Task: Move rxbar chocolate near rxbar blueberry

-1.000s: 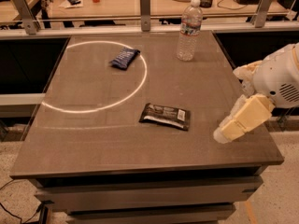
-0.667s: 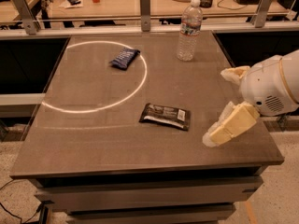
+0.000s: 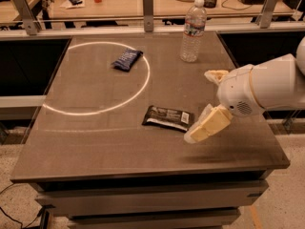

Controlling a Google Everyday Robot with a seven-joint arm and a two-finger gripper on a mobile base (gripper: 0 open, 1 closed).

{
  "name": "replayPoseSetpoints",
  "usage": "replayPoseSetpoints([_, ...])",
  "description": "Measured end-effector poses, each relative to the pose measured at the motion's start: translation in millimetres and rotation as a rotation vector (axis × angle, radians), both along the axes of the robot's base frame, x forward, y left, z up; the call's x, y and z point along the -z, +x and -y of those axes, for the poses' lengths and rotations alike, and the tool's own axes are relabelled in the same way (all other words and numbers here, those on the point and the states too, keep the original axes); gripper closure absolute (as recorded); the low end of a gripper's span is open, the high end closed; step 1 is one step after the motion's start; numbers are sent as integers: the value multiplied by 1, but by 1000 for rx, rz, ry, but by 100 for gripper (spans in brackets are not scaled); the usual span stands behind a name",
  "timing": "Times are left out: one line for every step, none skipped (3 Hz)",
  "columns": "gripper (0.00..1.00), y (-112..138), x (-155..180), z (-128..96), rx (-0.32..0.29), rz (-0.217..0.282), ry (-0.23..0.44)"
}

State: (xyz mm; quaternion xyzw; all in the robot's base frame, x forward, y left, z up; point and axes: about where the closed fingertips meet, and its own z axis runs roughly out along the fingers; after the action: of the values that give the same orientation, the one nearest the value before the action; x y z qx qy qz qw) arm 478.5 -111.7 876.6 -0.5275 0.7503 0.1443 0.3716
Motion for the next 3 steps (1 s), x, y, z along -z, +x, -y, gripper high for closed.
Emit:
replayPoseSetpoints([0,0,0,0,0,0,0])
replayPoseSetpoints([0,1,4,-5,-3,-10,23])
replayPoseSetpoints([0,5,11,-13,-25,-13,31])
